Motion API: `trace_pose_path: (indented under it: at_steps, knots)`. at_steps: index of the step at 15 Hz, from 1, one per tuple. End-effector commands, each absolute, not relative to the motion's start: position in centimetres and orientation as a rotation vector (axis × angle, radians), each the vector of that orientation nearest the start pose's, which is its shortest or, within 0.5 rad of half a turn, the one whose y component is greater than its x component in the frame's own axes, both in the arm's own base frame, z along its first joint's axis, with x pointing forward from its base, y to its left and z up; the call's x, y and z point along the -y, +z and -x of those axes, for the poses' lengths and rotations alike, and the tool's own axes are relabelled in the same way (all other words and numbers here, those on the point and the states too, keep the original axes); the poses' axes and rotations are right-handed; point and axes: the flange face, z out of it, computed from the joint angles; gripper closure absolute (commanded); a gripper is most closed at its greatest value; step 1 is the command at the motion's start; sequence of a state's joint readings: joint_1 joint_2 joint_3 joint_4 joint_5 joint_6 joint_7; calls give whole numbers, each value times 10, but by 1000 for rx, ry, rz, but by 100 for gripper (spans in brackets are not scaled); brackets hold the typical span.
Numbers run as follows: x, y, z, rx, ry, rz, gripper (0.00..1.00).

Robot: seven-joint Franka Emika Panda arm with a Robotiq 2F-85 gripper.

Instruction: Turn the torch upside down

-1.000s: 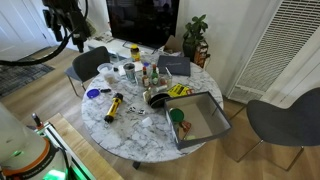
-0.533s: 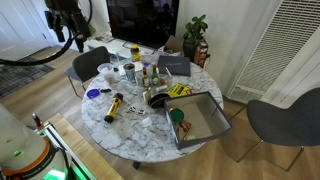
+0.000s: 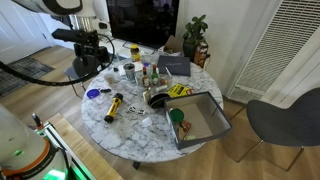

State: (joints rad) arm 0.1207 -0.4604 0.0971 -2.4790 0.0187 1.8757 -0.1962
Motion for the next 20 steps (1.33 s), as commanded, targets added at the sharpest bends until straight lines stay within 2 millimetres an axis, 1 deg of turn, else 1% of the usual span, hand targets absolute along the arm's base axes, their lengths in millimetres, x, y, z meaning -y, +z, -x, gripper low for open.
trace_pose_path:
  at_steps: [1,3,6,7,8,10,12,14,16,20]
  knots:
    - [-80,384,-365,592,125,3049,0]
    - [-77,353,-358,553,53,3026,0]
    - [-75,311,-346,486,28,2993,0]
    - [-78,309,-364,488,44,2983,0]
    - [-77,322,-355,499,39,3013,0]
    - [-78,314,-361,486,50,3004,0]
    - [-79,312,-366,483,58,3002,0]
    - [-79,311,-366,482,60,3001,0]
    - [-80,299,-368,485,98,3028,0]
    - [-76,266,-370,489,154,3026,0]
